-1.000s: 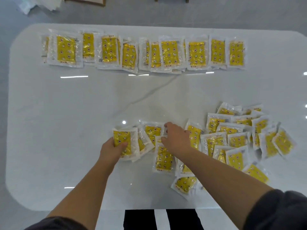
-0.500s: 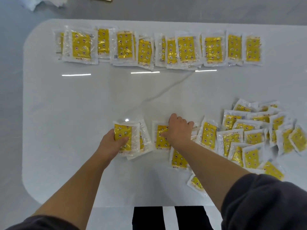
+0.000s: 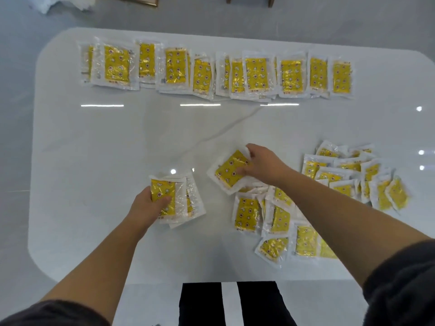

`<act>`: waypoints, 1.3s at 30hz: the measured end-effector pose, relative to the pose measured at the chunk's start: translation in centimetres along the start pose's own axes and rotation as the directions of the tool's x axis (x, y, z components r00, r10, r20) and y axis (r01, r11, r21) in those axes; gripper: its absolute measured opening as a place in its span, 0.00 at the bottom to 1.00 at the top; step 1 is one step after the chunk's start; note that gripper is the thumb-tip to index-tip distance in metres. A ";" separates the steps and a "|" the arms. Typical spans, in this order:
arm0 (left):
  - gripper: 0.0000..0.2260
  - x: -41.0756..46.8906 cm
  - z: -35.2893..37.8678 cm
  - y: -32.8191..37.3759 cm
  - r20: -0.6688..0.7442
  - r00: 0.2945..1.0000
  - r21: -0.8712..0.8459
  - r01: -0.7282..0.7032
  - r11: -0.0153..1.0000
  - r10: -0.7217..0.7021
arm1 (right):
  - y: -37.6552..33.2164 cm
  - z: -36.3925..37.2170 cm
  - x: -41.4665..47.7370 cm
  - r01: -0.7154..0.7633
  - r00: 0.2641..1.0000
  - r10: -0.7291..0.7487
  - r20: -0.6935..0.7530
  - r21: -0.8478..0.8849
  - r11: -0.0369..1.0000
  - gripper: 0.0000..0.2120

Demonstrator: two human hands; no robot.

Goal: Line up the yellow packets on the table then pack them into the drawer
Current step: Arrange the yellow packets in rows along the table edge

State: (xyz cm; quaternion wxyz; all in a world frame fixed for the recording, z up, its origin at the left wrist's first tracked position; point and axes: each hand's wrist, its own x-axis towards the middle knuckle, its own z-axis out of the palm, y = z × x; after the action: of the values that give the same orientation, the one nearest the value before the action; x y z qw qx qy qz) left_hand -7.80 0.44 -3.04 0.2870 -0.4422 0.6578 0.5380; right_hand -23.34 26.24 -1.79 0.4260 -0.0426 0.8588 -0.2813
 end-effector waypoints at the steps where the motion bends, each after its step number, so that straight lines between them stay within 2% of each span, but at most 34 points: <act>1: 0.11 -0.2 0.3 0.1 0.001 1.000 0.006 0.009 1.000 -0.009 | 0.5 -0.9 -0.5 -0.014 0.999 0.015 0.029 -0.025 1.000 0.15; 4: 0.11 -0.8 1.3 0.3 0.005 1.000 0.003 0.028 1.000 -0.028 | 1.9 -1.7 -2.7 -0.019 0.984 0.057 0.167 -0.220 0.975 0.20; 6: 0.10 -1.0 2.2 0.4 0.012 0.999 0.005 0.030 1.000 -0.030 | 2.9 -0.2 -3.8 0.033 0.977 0.053 0.206 -0.393 0.919 0.23; 10: 0.09 -0.8 3.9 0.7 0.033 0.999 0.043 0.022 0.999 -0.023 | 4.2 4.1 -4.5 0.146 0.984 -0.039 0.174 -0.657 0.740 0.14; 14: 0.11 -0.3 5.1 1.1 0.046 0.999 0.073 0.007 0.997 -0.011 | 5.0 7.1 -4.9 0.227 0.973 -0.179 0.146 -0.742 0.631 0.11; 17: 0.11 0.1 5.4 1.2 0.037 0.999 0.075 0.011 0.997 -0.014 | 5.5 7.6 -4.6 0.262 0.958 -0.261 0.121 -0.740 0.620 0.10; 23: 0.10 0.7 4.9 1.3 -0.009 1.000 0.061 0.007 0.998 -0.006 | 5.5 7.6 -3.7 0.317 0.948 -0.246 0.204 -0.696 0.644 0.09; 25: 0.10 0.9 4.4 1.1 -0.015 1.000 0.064 -0.002 0.998 0.003 | 4.6 7.2 -3.6 0.342 0.939 -0.242 0.245 -0.569 0.748 0.08; 27: 0.10 1.2 3.6 1.0 -0.027 1.000 0.069 -0.003 0.998 0.005 | 3.4 6.5 -3.0 0.288 0.947 -0.206 0.247 -0.363 0.887 0.07; 29: 0.10 1.7 2.7 0.7 -0.048 0.999 0.078 -0.013 0.997 0.016 | 2.2 5.6 -1.7 0.218 0.962 -0.170 0.214 -0.226 0.950 0.08; 33: 0.08 3.2 0.6 0.4 -0.130 0.989 0.150 -0.055 0.987 0.074 | -0.8 4.0 2.3 0.130 0.981 -0.100 0.166 -0.182 0.975 0.14; 36: 0.05 4.7 -0.6 0.7 -0.198 0.971 0.234 -0.084 0.969 0.132 | -2.8 3.9 5.4 0.076 0.995 -0.059 0.080 -0.222 0.972 0.17; 39: 0.05 5.8 -1.4 1.4 -0.231 0.959 0.275 -0.100 0.956 0.167 | -3.6 4.8 6.1 -0.052 0.994 0.019 -0.108 -0.314 0.948 0.24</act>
State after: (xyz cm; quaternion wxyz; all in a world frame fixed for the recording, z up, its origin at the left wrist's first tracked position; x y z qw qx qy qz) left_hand -11.49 -2.49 -7.00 0.2195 -0.4194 0.7823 0.4048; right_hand -24.15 19.19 -6.54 0.3735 -0.0802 0.9144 -0.1339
